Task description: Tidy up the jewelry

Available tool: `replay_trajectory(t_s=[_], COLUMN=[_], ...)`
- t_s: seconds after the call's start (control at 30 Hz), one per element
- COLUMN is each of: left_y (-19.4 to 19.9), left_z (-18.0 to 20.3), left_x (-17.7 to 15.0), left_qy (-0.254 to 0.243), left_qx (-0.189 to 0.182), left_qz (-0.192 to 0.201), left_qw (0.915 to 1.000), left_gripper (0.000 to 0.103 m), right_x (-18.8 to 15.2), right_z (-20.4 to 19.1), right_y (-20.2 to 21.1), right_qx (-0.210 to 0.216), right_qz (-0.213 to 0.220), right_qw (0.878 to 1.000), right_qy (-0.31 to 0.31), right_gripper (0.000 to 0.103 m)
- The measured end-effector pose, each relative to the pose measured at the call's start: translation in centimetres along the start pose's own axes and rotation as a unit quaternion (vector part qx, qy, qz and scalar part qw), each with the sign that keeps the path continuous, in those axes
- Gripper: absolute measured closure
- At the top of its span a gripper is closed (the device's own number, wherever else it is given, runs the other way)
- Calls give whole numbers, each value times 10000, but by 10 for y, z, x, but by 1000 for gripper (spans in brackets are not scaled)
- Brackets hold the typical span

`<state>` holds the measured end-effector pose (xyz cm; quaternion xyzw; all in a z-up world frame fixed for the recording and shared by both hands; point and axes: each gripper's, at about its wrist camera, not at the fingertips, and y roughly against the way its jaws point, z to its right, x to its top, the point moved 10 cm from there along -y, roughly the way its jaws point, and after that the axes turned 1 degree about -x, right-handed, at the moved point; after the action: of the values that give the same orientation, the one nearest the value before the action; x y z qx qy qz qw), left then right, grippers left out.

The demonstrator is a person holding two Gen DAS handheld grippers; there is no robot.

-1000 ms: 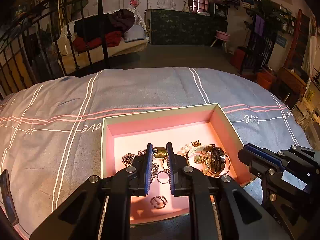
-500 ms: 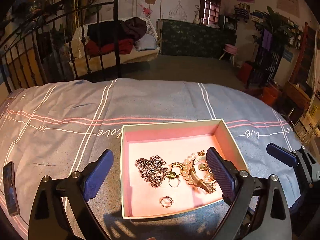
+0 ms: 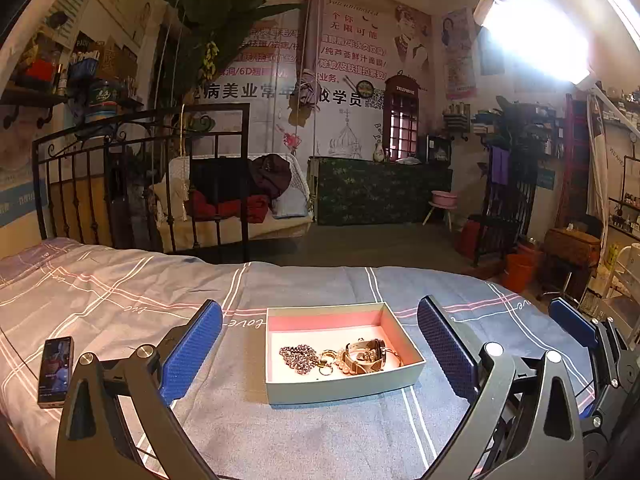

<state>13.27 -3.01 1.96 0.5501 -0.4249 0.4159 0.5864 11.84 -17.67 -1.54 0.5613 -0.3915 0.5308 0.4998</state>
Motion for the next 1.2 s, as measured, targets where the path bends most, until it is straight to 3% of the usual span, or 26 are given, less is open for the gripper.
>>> replay_trajectory(t_s=[0.37,1.2], left_y=[13,10], left_z=[3,-1], left_x=[-7,-14], left_qy=[-25,-81], left_qx=[-95,-58], left_qz=[-3,-99], left_qw=[10000,9999], left_gripper=[7,7], right_x=[1,-8], right_z=[9,4], right_y=[17,7], right_qx=[-93,15], right_qz=[29,-174], right_qw=[9999,9998], right_qy=[-92,-67], right_gripper=[6,6])
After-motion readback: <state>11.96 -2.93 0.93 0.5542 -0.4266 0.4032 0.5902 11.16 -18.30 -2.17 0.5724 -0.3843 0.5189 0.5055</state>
